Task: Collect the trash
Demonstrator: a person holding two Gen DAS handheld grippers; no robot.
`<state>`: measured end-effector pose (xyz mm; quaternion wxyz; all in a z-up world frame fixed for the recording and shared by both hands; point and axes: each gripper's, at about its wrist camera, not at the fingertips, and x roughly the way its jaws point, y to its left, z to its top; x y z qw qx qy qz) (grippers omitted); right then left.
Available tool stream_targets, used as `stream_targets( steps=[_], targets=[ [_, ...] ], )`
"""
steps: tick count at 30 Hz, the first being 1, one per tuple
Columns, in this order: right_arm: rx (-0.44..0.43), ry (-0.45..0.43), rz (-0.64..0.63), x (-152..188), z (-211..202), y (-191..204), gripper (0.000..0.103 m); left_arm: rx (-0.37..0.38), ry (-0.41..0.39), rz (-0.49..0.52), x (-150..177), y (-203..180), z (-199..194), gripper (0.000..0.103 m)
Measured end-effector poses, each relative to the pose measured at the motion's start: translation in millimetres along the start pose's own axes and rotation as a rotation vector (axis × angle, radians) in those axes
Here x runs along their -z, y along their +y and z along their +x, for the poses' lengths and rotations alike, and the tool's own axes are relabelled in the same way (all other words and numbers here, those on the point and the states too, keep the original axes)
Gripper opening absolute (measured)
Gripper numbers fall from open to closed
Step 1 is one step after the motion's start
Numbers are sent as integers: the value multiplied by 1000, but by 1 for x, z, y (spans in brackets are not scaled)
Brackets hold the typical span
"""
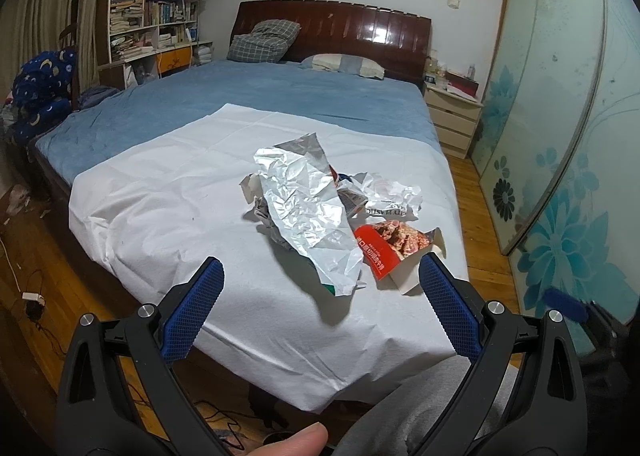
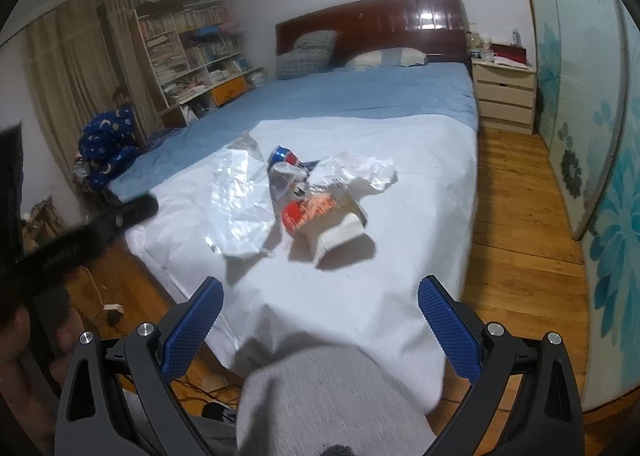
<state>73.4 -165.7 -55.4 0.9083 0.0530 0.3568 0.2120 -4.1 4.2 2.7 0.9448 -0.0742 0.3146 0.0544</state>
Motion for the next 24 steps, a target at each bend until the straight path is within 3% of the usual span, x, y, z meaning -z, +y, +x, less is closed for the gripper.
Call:
stream_targets(
  steps=[9,15,17,19,24],
  targets=[
    [-42,163,122,-49,101,-5,96,-12,10,-21,0,7,4,97],
    [-6,353,247,-52,175,-19,96,-16,25,-33,1,11,8,97],
    [-12,403,280,-48,191,-24,91,-19,26,-31,0,11,8,97],
    [-17,444,293,-45,201,-26,79,-19,26,-32,0,11,8,97],
    [-24,483,284,-40,218,-24,70,-14,27,-28,-1,10,8,97]
  ],
)
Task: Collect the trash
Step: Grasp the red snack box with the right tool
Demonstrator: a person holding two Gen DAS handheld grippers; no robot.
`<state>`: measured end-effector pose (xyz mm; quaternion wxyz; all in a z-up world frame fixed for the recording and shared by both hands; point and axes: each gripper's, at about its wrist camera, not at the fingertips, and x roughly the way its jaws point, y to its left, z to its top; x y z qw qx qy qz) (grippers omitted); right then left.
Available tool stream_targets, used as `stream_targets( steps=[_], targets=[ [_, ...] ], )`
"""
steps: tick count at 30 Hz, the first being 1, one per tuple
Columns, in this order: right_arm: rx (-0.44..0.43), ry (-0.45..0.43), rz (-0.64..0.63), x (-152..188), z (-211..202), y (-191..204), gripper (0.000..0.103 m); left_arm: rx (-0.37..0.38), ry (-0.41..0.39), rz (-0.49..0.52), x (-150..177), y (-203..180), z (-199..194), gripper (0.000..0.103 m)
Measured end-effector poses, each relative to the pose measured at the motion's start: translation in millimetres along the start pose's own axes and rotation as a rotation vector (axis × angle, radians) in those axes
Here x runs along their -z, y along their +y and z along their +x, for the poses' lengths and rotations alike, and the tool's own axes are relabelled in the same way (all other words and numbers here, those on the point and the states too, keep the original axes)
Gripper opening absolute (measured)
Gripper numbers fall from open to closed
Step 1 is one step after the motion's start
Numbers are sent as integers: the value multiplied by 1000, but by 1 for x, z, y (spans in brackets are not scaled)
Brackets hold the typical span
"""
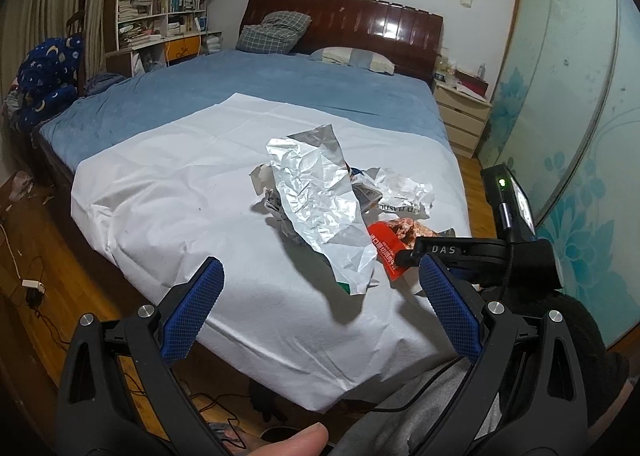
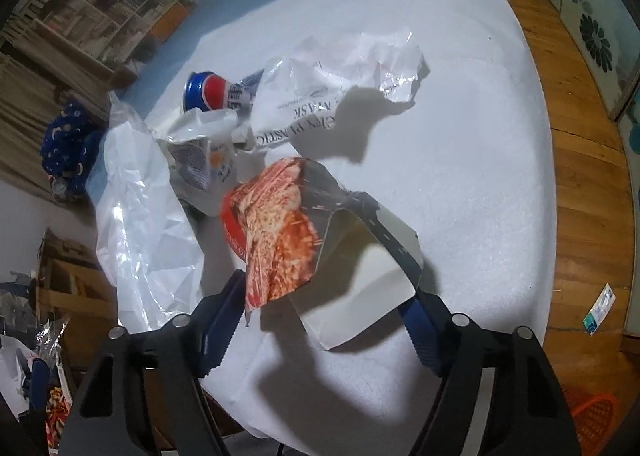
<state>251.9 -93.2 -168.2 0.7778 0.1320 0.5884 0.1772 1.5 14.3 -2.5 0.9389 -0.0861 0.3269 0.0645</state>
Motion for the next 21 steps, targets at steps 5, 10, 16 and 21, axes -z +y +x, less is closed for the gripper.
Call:
stream_targets(
  steps=[5,10,16,21],
  targets=[
    [-62,27,-24,0,9,7,27,5,-1,12,0,-6,1,97],
    [-131,5,-34,4,-6,5,14,10,0,9,0,-8,2,97],
    [-216,-50,-38,20,-41,-11,9,61,46,-67,0,2,14,97],
    [-306,-95,-22,40,-72,-35,9,49,110,-116,-4,8,45,97]
  ],
)
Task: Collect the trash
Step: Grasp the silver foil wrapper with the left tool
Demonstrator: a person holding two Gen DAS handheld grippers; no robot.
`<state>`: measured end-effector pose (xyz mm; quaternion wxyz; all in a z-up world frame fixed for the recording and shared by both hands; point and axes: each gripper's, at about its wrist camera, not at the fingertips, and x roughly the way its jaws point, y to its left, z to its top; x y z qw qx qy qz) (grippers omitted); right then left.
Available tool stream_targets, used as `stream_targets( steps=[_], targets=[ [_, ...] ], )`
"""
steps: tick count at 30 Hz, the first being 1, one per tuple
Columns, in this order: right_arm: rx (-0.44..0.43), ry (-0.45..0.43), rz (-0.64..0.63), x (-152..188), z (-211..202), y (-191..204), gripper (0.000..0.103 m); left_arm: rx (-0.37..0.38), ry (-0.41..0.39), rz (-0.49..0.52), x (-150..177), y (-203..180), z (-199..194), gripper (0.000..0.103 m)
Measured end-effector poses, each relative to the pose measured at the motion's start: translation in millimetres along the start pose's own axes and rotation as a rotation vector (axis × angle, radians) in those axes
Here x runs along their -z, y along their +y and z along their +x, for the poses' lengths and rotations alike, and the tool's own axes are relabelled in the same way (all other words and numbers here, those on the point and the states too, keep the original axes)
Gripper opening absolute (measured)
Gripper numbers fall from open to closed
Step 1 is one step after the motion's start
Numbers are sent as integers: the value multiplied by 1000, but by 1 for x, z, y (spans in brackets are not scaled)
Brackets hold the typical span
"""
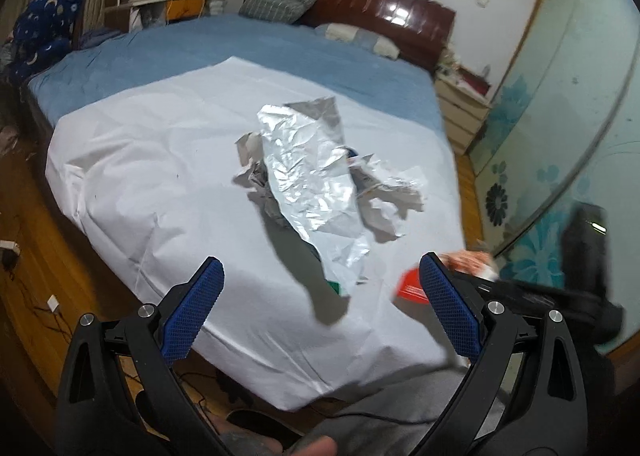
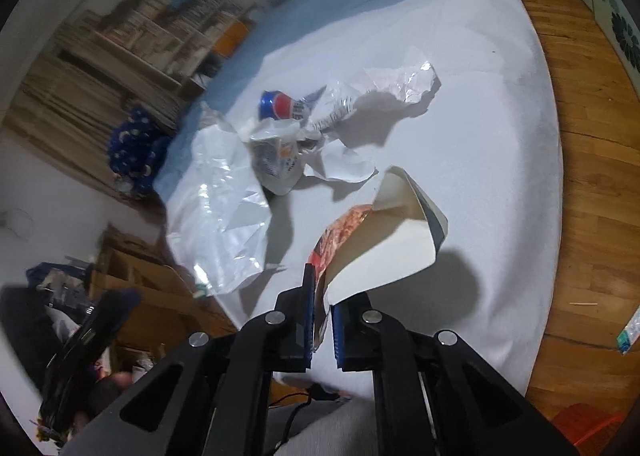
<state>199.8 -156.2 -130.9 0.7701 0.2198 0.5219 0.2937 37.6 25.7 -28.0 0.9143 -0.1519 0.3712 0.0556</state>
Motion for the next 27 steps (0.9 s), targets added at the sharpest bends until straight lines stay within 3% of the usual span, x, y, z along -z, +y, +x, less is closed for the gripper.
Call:
stream_targets(
  steps=[4,9,10,11,13,14,16,22,27],
  targets=[
    [-28,-4,-24,6,-10,-3,9,-17,56,-13,-14,-1,37,97],
    [-28,21,-45,10,-10,-3,9,69,150,-180,-13,11,96,96],
    [-30,24,-48,10,-8,-1,9,83,158,-209,-10,14,101,86],
    [-28,24,-53,10,-9,-1,9,88,164,-224,-7,15,104,60],
    [-29,25,-48,10,-7,-1,9,73,189,-220,-2,13,108,25],
    [-32,26,-43,9,-7,-2,9,74,191,-213,-1,11,108,14],
    [-41,24,-32,9,-7,-3,9,98,174,-211,-1,8,99,5],
    [-73,-13,-35,8,-32,-6,9,118,67,-124,-3,-14,41,2],
    [-111,-82,-68,7,-93,-4,9,139,6,-54,3,-47,-21,2]
  ],
)
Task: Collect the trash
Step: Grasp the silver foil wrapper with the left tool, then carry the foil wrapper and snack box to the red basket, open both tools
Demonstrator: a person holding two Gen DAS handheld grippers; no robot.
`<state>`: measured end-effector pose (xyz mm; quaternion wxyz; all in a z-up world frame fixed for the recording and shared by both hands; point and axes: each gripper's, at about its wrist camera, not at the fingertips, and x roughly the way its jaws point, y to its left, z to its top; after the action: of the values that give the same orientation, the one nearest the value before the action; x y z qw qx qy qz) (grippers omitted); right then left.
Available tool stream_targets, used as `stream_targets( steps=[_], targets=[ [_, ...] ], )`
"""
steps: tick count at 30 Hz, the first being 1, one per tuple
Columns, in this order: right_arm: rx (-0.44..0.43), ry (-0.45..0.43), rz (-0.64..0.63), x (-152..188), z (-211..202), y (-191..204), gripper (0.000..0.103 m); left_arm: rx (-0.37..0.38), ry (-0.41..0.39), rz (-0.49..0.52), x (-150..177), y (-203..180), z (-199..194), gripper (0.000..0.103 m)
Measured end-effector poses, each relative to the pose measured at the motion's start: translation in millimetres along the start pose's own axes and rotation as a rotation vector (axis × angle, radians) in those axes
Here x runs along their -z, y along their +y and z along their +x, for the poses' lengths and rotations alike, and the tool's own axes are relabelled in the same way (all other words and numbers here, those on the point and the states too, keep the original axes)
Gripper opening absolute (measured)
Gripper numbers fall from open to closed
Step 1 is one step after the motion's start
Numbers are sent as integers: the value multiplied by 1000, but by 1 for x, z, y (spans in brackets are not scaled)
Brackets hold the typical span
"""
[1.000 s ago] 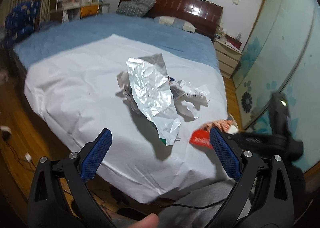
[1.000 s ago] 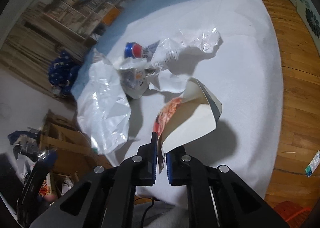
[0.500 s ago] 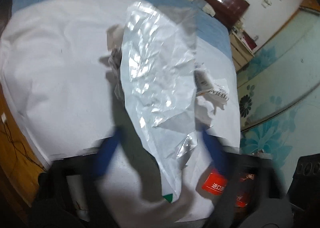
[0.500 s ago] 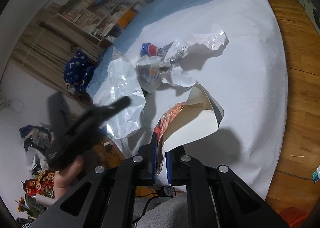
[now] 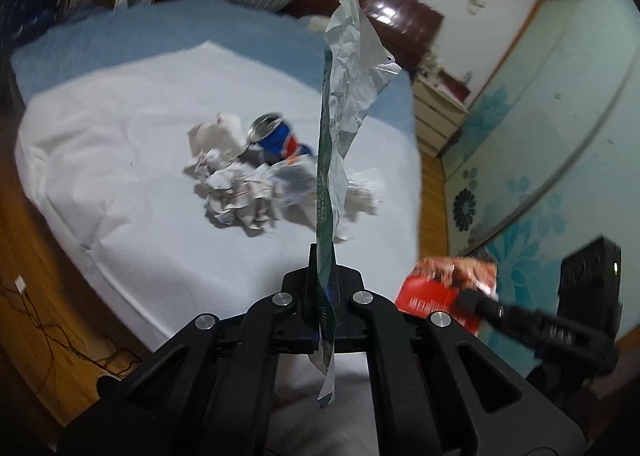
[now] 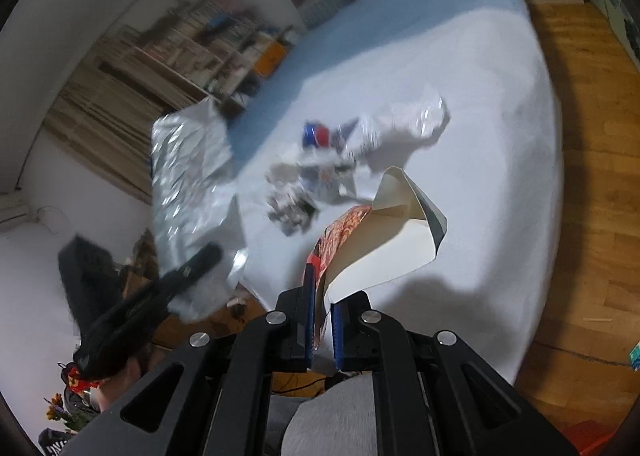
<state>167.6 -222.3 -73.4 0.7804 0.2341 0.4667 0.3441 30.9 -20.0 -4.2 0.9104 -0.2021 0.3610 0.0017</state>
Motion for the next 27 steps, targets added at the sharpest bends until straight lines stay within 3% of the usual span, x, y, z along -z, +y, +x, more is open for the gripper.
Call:
stream_targets(
  steps=[4,8,16,19,23,25,27],
  targets=[
    [27,-76,-34,-3,-72,0,9,43,-35,88,7,-54,-36,2],
    [122,-152,-53,2,-158,-17,9,108,-24,200,25,-120,-50,2],
    [377,-221,75,62,-303,-112,9,300,131,412,97,-246,-30,2],
    [454,-189,178,102,-321,-159,9,376,299,436,140,-280,0,2],
    [556,-63,384,187,-322,-243,9,429,622,505,221,-314,54,2],
    [565,10,499,232,-313,-278,9,407,811,579,271,-325,81,2],
    [582,66,575,270,-302,-301,9,344,909,663,300,-332,94,2]
  ],
)
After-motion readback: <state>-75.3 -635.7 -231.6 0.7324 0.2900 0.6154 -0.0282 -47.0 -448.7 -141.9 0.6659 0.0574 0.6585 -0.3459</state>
